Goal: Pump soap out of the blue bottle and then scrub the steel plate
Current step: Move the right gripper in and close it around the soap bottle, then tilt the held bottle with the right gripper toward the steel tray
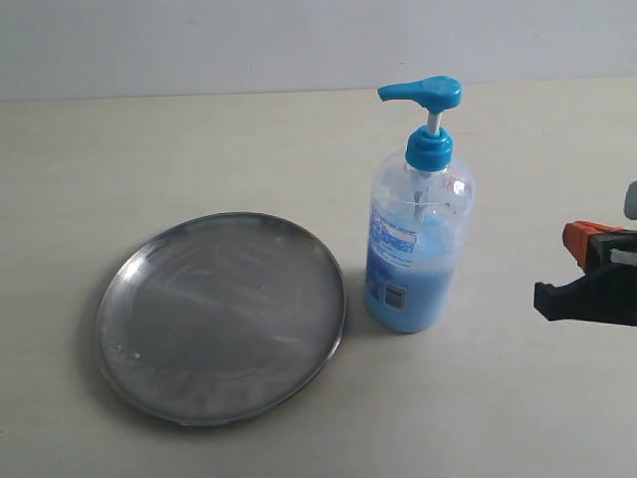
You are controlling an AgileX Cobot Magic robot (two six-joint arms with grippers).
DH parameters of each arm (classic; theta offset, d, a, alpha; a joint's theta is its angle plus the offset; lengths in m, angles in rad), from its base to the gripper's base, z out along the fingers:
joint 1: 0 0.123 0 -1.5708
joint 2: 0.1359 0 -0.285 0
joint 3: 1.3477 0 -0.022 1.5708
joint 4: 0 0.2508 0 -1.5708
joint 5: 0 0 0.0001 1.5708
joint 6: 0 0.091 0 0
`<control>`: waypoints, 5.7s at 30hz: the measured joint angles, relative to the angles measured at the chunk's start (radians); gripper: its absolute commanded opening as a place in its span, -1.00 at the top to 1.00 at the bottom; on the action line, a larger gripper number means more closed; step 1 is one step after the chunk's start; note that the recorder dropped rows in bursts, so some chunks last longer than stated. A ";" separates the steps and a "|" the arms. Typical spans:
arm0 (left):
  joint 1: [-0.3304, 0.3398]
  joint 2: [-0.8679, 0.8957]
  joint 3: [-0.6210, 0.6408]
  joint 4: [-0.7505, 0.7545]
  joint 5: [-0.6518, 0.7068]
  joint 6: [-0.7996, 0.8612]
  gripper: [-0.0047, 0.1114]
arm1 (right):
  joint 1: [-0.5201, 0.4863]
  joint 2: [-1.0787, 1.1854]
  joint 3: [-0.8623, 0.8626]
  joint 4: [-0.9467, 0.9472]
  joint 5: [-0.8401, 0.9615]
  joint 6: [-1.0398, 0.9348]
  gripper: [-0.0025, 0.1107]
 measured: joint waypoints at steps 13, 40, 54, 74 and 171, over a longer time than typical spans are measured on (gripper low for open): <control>0.000 0.000 0.000 0.000 0.000 0.000 0.90 | 0.002 0.000 0.080 -0.380 -0.253 0.209 0.82; 0.000 0.000 0.000 0.000 0.000 0.000 0.90 | 0.002 0.198 -0.066 -0.594 -0.258 0.295 -0.89; 0.000 0.000 0.000 0.000 0.000 0.000 0.90 | 0.002 0.260 -0.107 -0.578 -0.258 0.351 -0.89; 0.000 0.000 0.000 0.000 0.000 0.000 0.90 | 0.002 0.350 -0.149 -0.592 -0.256 0.397 -0.89; 0.000 0.000 0.000 0.000 0.000 0.000 0.90 | 0.290 0.433 -0.484 -0.013 0.134 -0.123 0.96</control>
